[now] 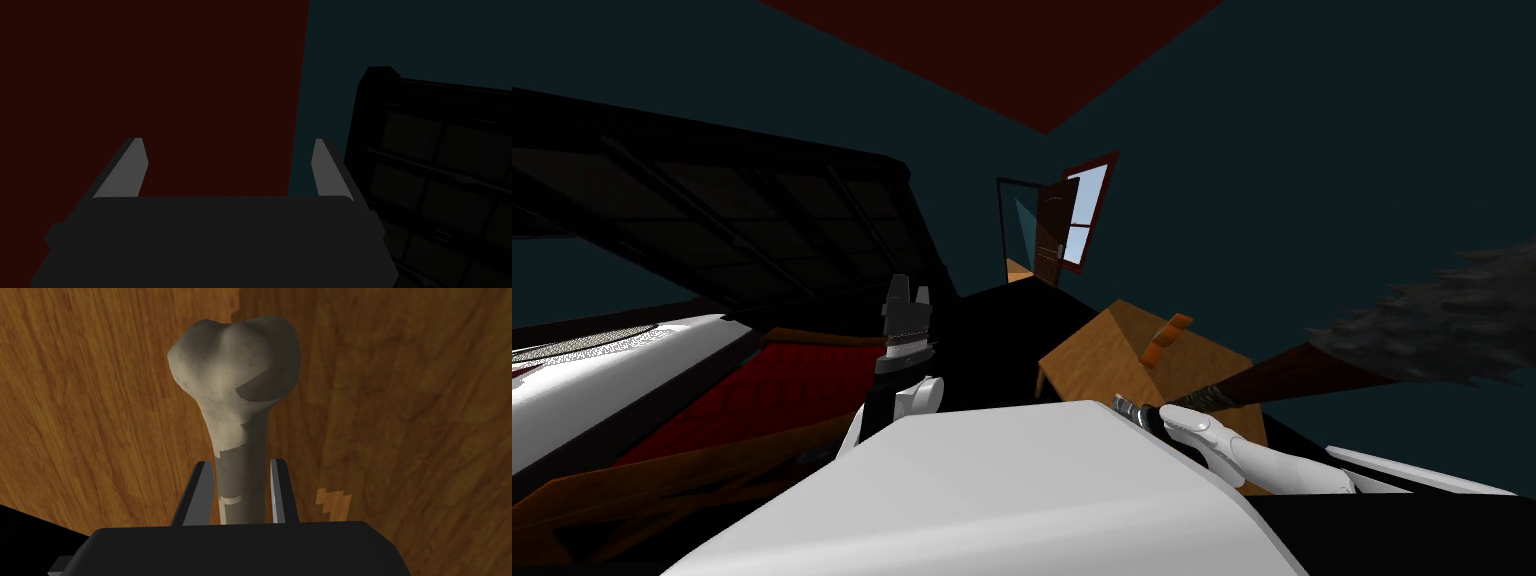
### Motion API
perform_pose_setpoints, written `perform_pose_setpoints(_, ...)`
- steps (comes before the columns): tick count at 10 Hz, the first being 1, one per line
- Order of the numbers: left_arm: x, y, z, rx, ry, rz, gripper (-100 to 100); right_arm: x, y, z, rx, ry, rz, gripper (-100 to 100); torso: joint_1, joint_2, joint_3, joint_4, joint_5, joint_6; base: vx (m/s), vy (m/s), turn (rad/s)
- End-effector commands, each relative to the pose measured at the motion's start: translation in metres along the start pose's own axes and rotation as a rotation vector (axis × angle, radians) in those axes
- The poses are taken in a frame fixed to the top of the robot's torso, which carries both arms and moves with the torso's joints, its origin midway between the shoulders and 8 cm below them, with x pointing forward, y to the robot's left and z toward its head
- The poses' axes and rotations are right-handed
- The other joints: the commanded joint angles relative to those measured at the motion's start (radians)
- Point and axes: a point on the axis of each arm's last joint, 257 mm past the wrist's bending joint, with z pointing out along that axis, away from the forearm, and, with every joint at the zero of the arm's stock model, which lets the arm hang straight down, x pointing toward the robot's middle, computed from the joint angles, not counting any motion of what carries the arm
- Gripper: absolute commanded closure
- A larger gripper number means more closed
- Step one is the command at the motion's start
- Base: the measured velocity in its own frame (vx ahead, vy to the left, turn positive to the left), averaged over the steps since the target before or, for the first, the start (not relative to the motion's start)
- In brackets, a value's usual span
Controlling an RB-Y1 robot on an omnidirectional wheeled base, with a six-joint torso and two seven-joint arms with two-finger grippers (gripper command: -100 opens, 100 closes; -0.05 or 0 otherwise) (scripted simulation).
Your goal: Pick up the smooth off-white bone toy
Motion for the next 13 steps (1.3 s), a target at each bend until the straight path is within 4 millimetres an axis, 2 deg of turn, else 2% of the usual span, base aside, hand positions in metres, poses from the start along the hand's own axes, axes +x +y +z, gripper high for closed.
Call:
perform_pose_setpoints(1,0.0,0.0,0.0,0.0,0.0,0.0,0,0.0,0.0,0.0,0.0,0.0,0.0,100,0.0,0.0,0.0,0.0,0.0,0.0,0.0,0.0,0.0)
perform_pose_setpoints(2,0.0,0.0,0.0,0.0,0.0,0.0,0,0.0,0.0,0.0,0.0,0.0,0.001,100,0.0,0.0,0.0,0.0,0.0,0.0,0.0,0.0,0.0)
perform_pose_setpoints(3,0.0,0.0,0.0,0.0,0.0,0.0,0,0.0,0.0,0.0,-0.001,0.0,0.002,0,0.0,0.0,0.0,0.0,0.0,-0.001,0.0,0.0,0.0)
perform_pose_setpoints(4,0.0,0.0,0.0,0.0,0.0,0.0,0,0.016,0.001,-0.002,-0.001,0.011,0.007,100,0.0,0.001,0.0,0.0,0.0,-0.001,-0.045,0.04,0.081)
perform_pose_setpoints(5,0.0,0.0,0.0,0.0,0.0,0.0,0,0.019,0.003,-0.002,-0.006,0.017,0.008,100,0.001,0.002,0.001,0.001,0.0,-0.001,-0.045,0.048,0.052)
perform_pose_setpoints(11,0.0,0.0,0.0,0.0,0.0,0.0,0,0.071,0.016,-0.02,-0.011,0.038,0.051,100,0.003,0.004,0.002,0.001,0.001,-0.002,-0.062,0.07,0.076)
perform_pose_setpoints(12,0.0,0.0,0.0,0.0,0.0,0.0,0,0.07,0.016,-0.02,-0.01,0.033,0.051,100,0.004,0.003,0.002,0.002,0.001,-0.002,-0.031,0.046,0.008)
perform_pose_setpoints(13,0.0,0.0,0.0,0.0,0.0,0.0,0,0.078,0.018,-0.024,-0.008,0.036,0.061,100,0.002,0.002,0.002,0.001,0.001,-0.001,-0.033,0.046,0.037)
